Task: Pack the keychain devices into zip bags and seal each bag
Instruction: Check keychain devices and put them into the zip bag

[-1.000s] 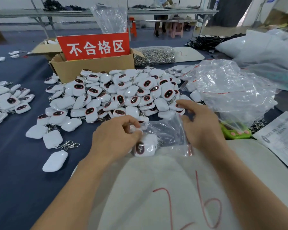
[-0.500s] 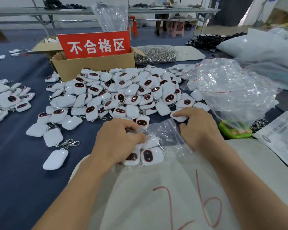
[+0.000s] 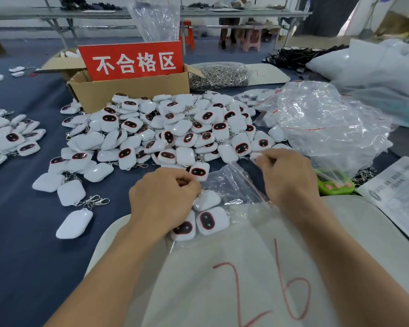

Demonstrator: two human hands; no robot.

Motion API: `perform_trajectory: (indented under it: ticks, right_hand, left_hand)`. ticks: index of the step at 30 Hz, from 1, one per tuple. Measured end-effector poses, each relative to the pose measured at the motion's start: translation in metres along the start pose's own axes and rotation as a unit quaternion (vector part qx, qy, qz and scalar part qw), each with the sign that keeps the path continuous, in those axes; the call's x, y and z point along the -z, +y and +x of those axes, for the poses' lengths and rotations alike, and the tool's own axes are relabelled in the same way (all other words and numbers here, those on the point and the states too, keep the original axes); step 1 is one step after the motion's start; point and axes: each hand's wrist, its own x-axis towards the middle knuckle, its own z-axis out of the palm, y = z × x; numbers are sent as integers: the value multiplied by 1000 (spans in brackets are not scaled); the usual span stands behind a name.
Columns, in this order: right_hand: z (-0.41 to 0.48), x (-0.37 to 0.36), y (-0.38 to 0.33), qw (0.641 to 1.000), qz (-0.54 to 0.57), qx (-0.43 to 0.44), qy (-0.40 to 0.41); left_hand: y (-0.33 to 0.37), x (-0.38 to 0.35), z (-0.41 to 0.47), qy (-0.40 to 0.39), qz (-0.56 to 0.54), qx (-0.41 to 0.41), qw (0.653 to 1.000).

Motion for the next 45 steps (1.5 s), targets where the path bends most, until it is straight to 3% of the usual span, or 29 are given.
perform_trajectory:
  ticks: [4, 7, 9, 14, 18, 20, 25, 30, 45]
  right_hand:
    - [2, 5, -1, 970, 226, -69, 55]
    - [-4, 11, -10, 893, 432, -126, 7]
    - [-9, 14, -15, 857, 499, -125, -37]
    - [-23, 20, -20, 891, 448, -24, -71]
    - [-38, 19, -34, 877, 447, 55, -169]
    - [-41, 16, -37, 886, 414, 70, -198]
    - [-43, 4, -36, 874, 447, -18, -192]
    - [-39, -1, -38, 874, 446, -60, -182]
    - [-37, 1, -30, 923, 338, 12, -184]
  left_hand:
    - [1, 1, 0, 16, 16, -7, 1000]
    - [3, -1, -4, 76, 64, -61, 993]
    - [5, -4, -8, 111, 63, -98, 987]
    - [14, -9, -16, 181, -87, -182, 963]
    - [22, -4, -21, 66, -296, -172, 937]
    - [23, -3, -18, 0, -344, -148, 927]
    - [22, -4, -11, -80, -398, -57, 912]
    - [23, -7, -8, -91, -380, -21, 920]
    - [29, -2, -13, -71, -397, -38, 914]
